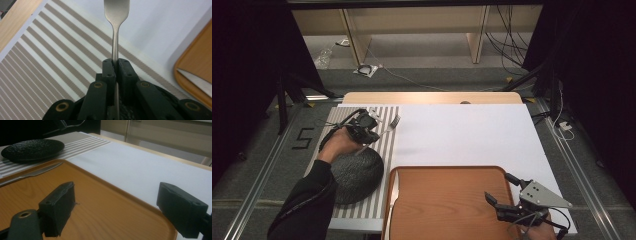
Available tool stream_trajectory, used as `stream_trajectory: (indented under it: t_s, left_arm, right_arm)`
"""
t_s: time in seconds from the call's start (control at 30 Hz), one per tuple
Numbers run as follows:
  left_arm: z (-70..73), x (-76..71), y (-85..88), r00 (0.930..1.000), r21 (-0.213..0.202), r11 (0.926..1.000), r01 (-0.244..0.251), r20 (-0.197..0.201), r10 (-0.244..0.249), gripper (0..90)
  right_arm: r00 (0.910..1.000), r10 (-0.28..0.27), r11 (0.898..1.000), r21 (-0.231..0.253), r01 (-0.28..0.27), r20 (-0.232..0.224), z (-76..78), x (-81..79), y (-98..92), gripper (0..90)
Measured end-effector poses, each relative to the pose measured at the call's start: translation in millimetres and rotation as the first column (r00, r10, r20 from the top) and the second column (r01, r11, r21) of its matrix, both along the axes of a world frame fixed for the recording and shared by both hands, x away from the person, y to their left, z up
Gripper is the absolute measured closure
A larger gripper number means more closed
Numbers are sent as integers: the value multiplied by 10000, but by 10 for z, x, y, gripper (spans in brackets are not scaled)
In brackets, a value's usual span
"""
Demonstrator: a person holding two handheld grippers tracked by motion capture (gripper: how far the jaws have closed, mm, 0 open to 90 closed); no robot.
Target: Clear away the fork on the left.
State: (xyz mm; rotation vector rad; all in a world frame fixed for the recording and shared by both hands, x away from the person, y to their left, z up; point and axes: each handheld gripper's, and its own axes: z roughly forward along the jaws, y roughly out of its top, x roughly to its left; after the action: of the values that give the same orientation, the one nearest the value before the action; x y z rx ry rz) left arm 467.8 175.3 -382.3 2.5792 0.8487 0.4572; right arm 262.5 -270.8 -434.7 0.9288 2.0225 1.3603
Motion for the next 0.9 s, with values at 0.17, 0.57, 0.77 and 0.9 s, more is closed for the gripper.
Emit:
stream_trajectory:
  t_s: [0.17, 0.57, 0.77, 0.9]
  left_arm:
    - [-3, -150, -122, 9992, -55, 9992, 384, -58, -384, 841]
    - [-60, -489, -306, 9954, -588, 9937, 956, -6, -958, 840]
    - [-74, -600, -406, 9914, -405, 9907, 1301, -122, -1306, 841]
    - [-66, -661, -448, 9902, -410, 9895, 1385, -127, -1391, 841]
  right_arm:
    - [10000, 1, 10000, 39, -1, 23, -1, -2, 3, 161]
    - [10000, -11, 10000, -14, 12, 48, 6, -10, 5, 161]
    - [10000, 23, 10000, 24, -23, 69, 8, -14, 13, 161]
    - [10000, 30, 10000, 13, -30, 65, 11, -17, 12, 161]
